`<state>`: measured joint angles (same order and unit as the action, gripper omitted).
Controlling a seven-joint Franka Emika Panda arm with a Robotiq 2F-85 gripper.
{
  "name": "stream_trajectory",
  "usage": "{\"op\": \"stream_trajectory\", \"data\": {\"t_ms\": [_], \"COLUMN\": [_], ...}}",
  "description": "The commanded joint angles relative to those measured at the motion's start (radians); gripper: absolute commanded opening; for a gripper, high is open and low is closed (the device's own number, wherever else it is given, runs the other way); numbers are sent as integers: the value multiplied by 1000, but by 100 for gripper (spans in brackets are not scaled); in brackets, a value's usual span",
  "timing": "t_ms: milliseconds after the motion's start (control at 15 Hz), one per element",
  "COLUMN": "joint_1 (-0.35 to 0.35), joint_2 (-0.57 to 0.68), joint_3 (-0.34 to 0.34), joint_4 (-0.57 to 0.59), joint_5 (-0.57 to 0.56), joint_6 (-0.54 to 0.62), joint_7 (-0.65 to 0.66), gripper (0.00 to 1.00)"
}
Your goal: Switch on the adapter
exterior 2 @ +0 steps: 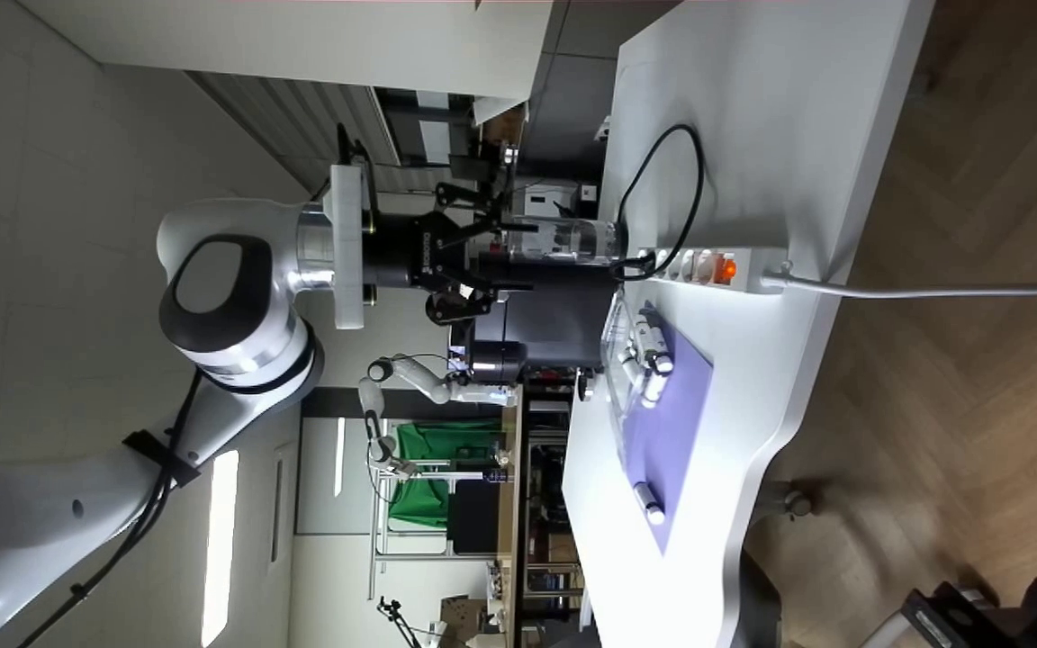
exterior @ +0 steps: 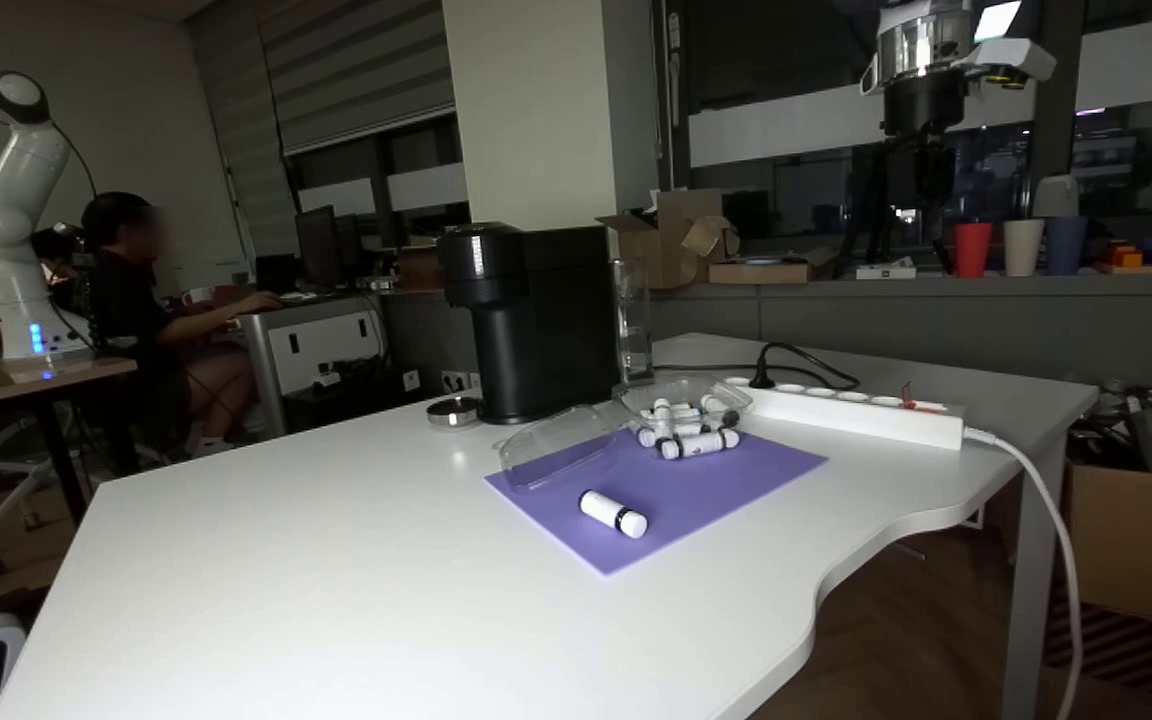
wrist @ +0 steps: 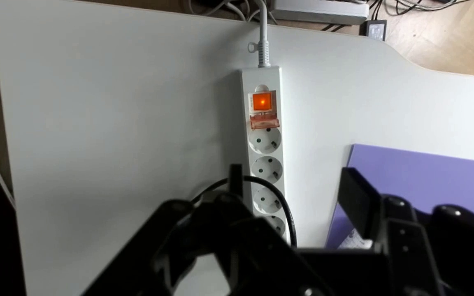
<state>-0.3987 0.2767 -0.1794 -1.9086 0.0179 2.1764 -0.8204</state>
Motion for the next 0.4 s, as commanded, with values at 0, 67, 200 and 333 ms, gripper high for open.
{"op": "stream_trajectory", "data": {"t_ms": [0,67,200,333], "joint_1": [17,20,8,8], "joint_2": [-24,-22,1,5], "joint_3": [-27,-32,-23,-22], "joint_4": [-8,-5,5,5], "joint_5": [-27,-38,-6,-5], "joint_6": [-24,-33,-14,-13], "joint_7": [40,41,-5,-7], "gripper": [93,98,88,100]}}
